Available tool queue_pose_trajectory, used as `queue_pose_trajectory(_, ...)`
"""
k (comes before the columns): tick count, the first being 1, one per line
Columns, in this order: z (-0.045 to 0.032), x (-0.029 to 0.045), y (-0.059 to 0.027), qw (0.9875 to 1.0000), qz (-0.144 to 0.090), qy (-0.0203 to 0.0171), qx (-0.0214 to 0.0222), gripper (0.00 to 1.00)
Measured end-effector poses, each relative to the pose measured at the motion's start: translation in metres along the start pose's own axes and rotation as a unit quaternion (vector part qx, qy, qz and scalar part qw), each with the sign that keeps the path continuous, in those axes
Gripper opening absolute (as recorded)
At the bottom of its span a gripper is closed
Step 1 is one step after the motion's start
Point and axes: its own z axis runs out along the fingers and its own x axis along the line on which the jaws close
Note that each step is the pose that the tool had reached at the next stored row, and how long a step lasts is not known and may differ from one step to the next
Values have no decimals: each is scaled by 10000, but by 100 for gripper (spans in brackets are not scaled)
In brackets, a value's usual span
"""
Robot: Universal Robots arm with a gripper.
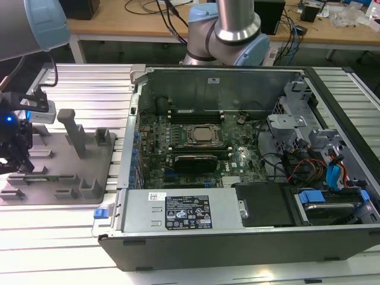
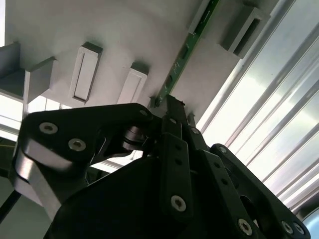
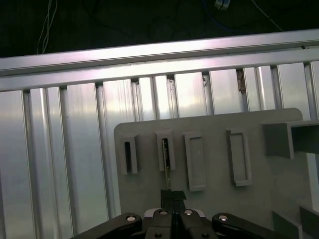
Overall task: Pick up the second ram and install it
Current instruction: 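Pick up the second ram and move it above second insertion slot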
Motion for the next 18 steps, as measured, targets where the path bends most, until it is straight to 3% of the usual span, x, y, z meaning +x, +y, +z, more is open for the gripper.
queue_pose_trajectory(2,13,-1,-60,10000,0,1,-11,8)
queue_pose_trajectory(10,39,-1,-63,10000,0,2,-12,9)
queue_pose_trajectory(12,40,-1,-63,10000,-3,2,-12,22)
queue_pose_trajectory(14,56,0,-65,9993,-373,18,-19,22)
queue_pose_trajectory(18,128,1,-67,9987,-512,24,-21,22)
